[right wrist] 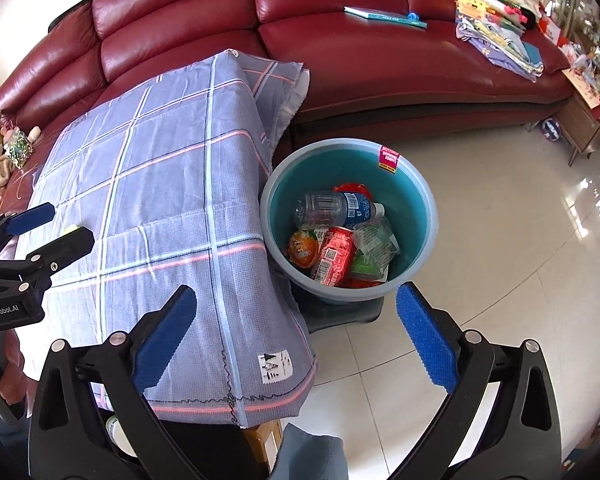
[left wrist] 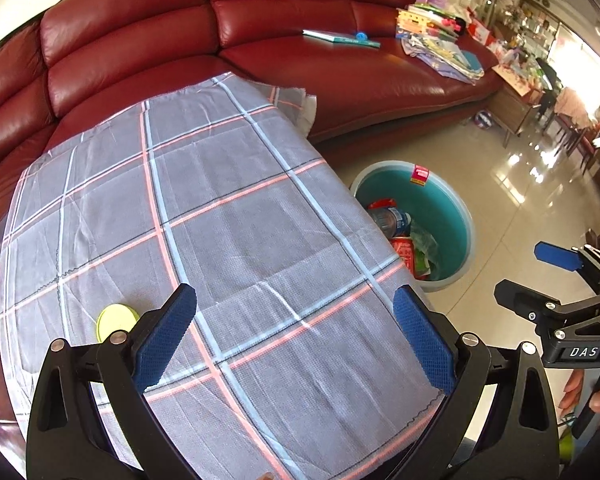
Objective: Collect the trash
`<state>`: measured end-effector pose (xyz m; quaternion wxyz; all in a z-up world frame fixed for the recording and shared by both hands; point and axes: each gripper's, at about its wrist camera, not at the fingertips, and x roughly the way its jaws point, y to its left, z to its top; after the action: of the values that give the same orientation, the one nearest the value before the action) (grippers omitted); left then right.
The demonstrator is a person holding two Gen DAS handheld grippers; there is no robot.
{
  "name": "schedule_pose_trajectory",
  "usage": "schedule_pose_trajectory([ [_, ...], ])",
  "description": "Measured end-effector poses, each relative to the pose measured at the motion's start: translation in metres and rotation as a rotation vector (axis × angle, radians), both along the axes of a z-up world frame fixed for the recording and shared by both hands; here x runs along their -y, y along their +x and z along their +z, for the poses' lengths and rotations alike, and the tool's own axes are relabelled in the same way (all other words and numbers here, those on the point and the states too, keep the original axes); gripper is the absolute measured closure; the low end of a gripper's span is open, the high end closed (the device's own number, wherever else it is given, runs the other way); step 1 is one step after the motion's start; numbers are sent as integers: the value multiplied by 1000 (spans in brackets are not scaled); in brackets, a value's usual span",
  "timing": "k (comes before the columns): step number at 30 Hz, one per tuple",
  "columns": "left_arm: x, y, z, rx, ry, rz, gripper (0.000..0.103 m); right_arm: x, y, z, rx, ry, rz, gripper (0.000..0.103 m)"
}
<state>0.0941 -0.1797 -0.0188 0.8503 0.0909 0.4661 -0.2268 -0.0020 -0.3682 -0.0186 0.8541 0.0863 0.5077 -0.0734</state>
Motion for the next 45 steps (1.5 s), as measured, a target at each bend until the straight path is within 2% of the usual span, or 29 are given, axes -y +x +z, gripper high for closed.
schedule_pose_trajectory([
  [14,-29,-31,16,40,-16,39,4,-23,-26,8,43,23,9,7],
  [45,-29,-29,12,41,-1,51,4,-21,-19,-4,15,36,7,7],
])
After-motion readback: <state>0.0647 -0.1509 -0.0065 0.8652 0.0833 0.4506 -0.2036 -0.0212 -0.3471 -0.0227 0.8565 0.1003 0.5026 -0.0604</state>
